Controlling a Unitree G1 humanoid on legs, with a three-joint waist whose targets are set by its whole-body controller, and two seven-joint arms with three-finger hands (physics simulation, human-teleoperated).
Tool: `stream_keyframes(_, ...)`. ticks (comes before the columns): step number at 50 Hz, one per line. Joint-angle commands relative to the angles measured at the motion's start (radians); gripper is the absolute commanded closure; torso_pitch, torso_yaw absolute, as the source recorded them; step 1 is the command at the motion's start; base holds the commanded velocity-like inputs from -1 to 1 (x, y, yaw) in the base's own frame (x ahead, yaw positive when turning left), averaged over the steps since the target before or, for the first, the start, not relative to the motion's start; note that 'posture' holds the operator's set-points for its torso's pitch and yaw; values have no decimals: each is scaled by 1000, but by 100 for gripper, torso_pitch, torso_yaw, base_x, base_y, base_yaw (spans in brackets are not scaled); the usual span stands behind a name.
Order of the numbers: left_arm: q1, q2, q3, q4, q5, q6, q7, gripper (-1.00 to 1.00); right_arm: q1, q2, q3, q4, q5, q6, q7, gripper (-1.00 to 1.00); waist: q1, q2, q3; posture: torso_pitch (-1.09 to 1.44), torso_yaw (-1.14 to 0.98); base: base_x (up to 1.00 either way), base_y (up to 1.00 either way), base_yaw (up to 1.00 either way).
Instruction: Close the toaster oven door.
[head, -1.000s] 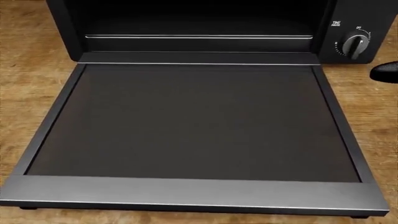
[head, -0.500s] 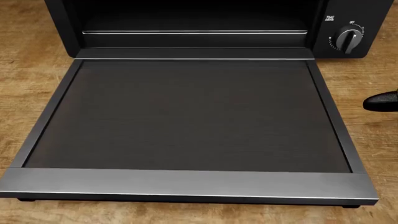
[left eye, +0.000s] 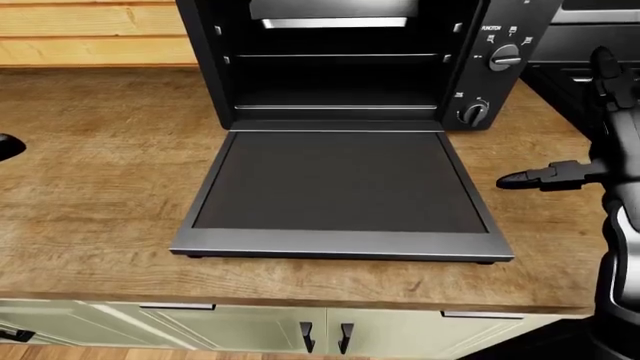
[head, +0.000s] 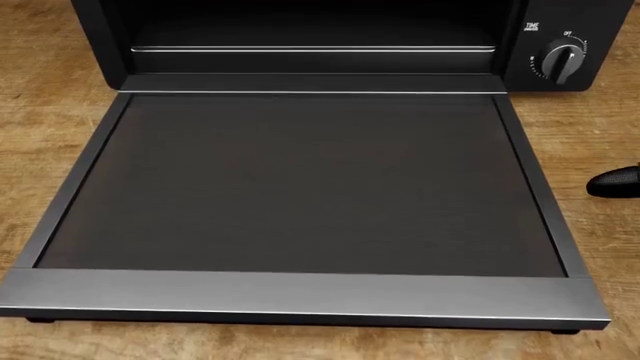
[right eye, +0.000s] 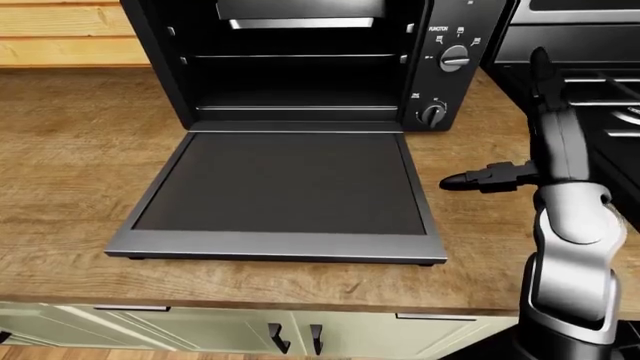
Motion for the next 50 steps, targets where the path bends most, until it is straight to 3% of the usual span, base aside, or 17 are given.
stream_keyframes(1,-16,26,22,-21,1,-31,-1,-100,-19,-19,-18,-27,-11,-39,-8,-100,0,2,-20,0,0,0,0,0)
stream_keyframes(50,-15,32,27,-23,-5,-27,3,-100,49,11,-31,-97,-57,-96,178,-100,-3,5,-19,0,0,0,0,0)
